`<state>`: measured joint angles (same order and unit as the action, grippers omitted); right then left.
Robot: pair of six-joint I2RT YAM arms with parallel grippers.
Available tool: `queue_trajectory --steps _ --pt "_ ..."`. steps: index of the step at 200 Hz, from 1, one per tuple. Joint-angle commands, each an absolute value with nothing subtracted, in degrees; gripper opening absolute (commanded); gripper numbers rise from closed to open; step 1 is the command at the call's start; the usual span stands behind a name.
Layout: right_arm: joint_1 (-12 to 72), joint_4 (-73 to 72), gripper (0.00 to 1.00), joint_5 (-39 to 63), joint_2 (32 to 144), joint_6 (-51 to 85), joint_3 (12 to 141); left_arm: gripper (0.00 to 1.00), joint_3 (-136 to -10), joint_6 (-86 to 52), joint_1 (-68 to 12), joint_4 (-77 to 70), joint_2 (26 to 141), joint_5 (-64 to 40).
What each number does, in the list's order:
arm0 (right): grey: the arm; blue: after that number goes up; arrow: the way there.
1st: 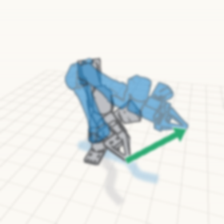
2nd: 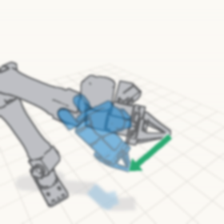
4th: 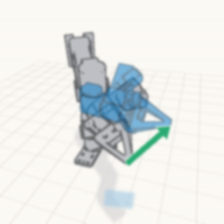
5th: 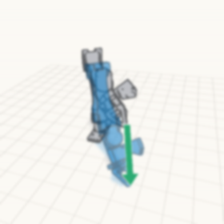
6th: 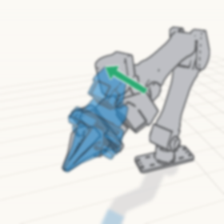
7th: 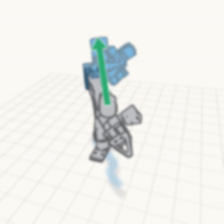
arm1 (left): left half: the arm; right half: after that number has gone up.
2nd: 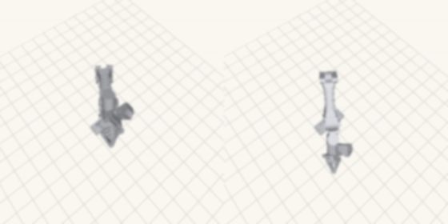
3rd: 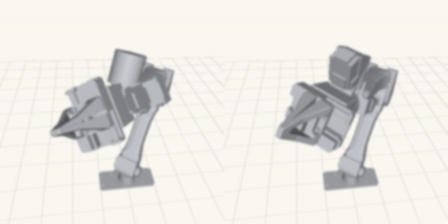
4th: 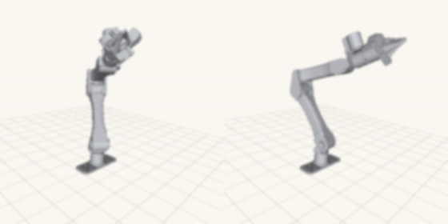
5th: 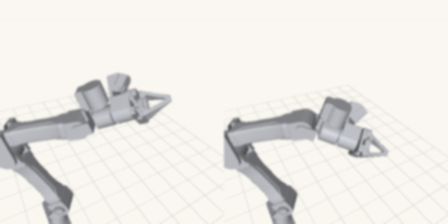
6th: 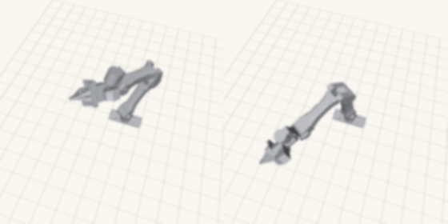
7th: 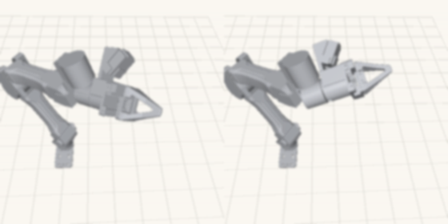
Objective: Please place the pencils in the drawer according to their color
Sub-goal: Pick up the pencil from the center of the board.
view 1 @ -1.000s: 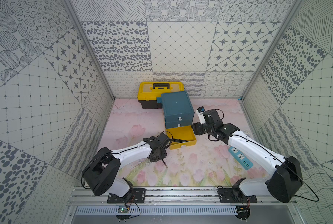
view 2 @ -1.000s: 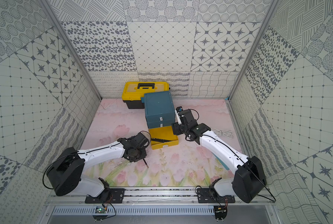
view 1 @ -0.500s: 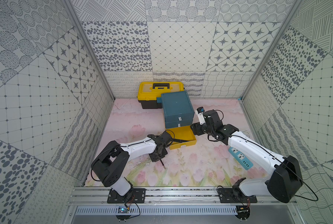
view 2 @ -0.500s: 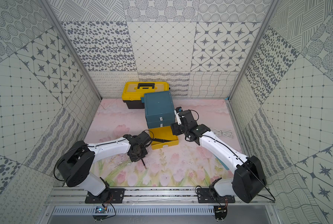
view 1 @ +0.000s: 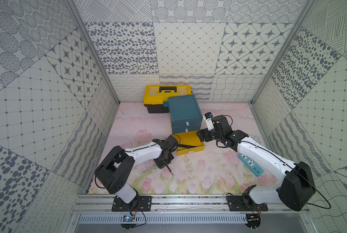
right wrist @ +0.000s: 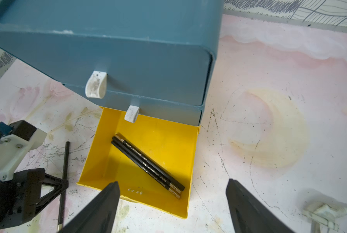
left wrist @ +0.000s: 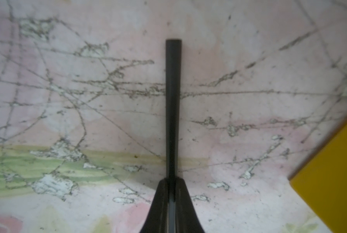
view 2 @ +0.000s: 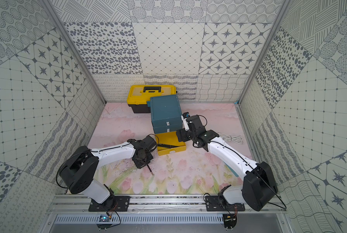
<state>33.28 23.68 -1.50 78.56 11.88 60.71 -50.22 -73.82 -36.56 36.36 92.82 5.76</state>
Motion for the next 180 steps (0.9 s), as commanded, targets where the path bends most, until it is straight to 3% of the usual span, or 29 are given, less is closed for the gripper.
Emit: queue_trajectory --steps 1,120,180 --pt "32.9 21.1 0.99 -1.6 78.9 12.3 60.1 0.00 -46.9 -77.5 -35.9 37.4 92.1 8.9" --pt "31.2 21.0 0.99 -11.1 74.7 17.9 56.4 0.00 -41.3 -83.3 -37.5 29.9 72.3 9.6" --pt "30.7 21.1 0.99 -14.9 70.4 22.7 51.6 0.00 -33.2 -88.1 -40.5 10.1 60.7 11.9"
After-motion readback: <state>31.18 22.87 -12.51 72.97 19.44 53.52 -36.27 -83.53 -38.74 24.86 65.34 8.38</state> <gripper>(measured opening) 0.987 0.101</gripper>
